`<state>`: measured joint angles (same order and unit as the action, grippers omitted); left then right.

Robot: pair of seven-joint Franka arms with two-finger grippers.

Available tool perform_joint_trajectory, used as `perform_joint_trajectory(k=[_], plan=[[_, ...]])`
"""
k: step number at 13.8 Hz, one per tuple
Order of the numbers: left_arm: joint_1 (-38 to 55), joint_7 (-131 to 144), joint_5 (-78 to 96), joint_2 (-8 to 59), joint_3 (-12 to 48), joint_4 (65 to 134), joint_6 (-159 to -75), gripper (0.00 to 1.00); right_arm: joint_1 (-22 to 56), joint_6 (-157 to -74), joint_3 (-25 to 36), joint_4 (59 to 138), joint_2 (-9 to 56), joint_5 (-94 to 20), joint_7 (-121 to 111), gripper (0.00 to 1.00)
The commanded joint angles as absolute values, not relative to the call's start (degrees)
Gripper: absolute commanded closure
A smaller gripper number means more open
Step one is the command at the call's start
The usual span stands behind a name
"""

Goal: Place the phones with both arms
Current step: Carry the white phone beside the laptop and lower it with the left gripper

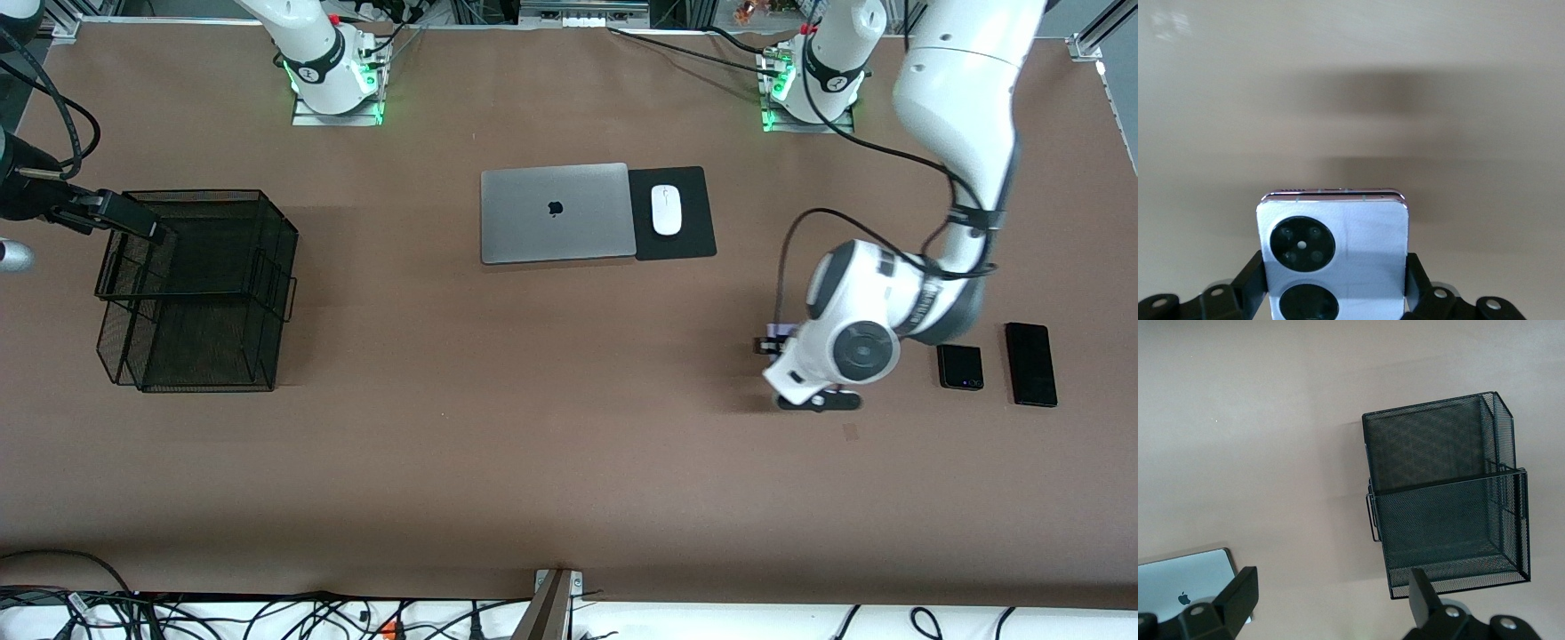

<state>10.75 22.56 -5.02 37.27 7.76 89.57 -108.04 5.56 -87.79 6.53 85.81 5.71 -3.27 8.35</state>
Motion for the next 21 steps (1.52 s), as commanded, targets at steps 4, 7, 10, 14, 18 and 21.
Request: perform_joint_trajectory(k=[4,7,10,14,18,21], plan=[[23.4,36.5,0.8,44.6,6.9,76.9,-107.4,0.51,5.8,-88.1,6.8,86.0,5.4,-4.3,8.4,0.00],[28.0,40.4,1.2,49.3,6.9,71.6,-109.8,0.52,5.8,-88.1,6.8,86.0,5.4,-4.3,8.4,0.00],[31.2,40.0,1.3,51.2,6.9,70.4,-116.4,0.52,5.8,-88.1,6.9,86.0,5.4,-4.3,8.4,0.00],[35.2,40.7,1.4,55.9,6.9,62.6,-117.4,0.52,5.8,-88.1,6.9,86.0,5.4,-4.3,8.4,0.00],[37.1,43.2,1.5,60.9,6.7,57.8,-120.7,0.52,5.8,-88.1,6.9,86.0,5.4,-4.3,8.4,0.00],[36.3,43.1,1.4,62.3,6.0,57.8,-123.2,0.52,5.8,-88.0,6.9,86.0,5.4,-4.3,8.4,0.00]])
